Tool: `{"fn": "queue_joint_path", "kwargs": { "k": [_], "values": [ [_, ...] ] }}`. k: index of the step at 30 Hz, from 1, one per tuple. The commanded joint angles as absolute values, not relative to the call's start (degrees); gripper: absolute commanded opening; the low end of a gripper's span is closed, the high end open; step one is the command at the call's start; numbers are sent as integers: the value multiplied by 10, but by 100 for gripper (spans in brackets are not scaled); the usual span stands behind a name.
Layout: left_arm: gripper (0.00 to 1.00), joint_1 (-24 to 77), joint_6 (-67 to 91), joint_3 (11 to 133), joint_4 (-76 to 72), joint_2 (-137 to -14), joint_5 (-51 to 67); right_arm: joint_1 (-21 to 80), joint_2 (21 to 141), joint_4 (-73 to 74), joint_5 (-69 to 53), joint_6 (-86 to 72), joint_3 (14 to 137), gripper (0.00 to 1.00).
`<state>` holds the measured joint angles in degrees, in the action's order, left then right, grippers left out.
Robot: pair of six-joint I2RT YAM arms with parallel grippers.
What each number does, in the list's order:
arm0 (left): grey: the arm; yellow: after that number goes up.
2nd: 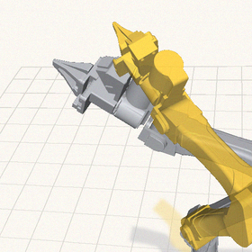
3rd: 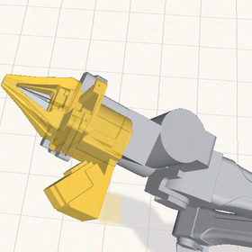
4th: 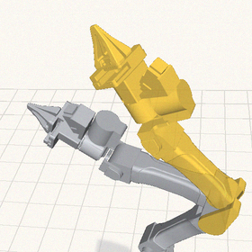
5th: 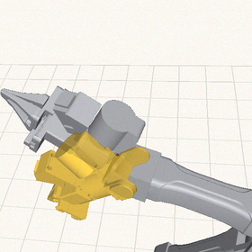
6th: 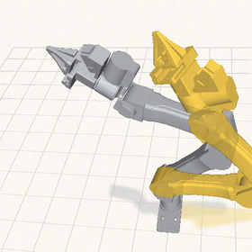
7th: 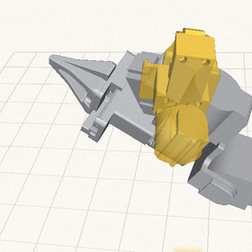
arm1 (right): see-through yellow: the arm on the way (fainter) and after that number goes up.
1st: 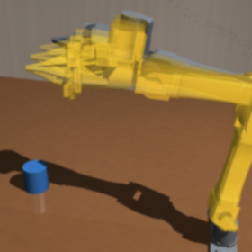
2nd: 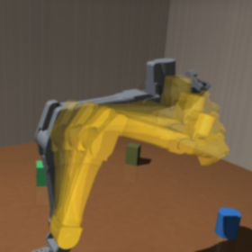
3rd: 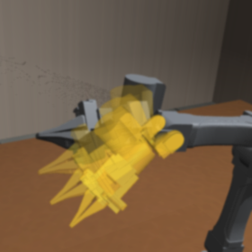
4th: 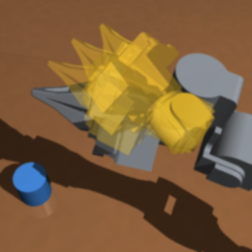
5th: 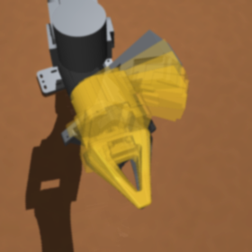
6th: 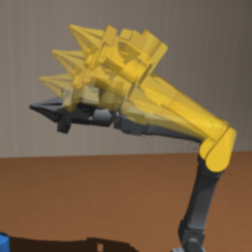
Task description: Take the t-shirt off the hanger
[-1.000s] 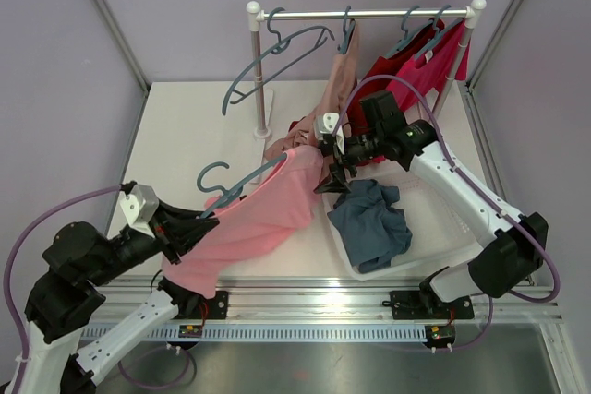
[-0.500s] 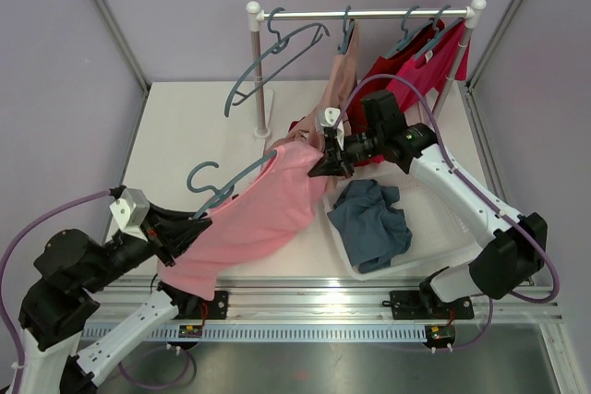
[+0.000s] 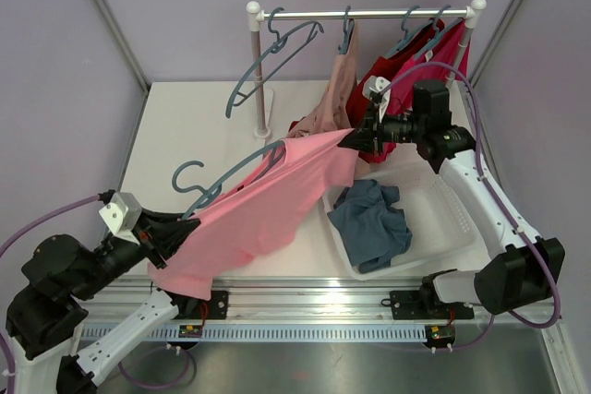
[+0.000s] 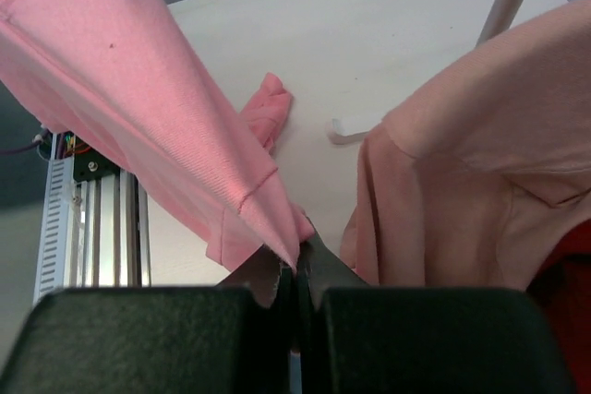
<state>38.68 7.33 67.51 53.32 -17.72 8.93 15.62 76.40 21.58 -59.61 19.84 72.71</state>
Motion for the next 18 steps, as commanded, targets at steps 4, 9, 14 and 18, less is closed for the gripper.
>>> {"fn": "queue_joint_path", "kwargs": {
  "k": [4, 9, 14, 18],
  "values": [
    [0, 388, 66, 724, 529, -150, 66, 102, 781, 149, -514, 111, 723, 0],
    [0, 395, 81, 739, 518, -133, 53, 92, 813, 150, -501, 90, 736, 0],
    [0, 408, 84, 744, 487, -128, 26, 92, 827, 157, -504, 90, 742, 0],
    [0, 423, 83, 744, 465, -132, 25, 92, 827, 164, -494, 99, 746, 0]
  ]
}}
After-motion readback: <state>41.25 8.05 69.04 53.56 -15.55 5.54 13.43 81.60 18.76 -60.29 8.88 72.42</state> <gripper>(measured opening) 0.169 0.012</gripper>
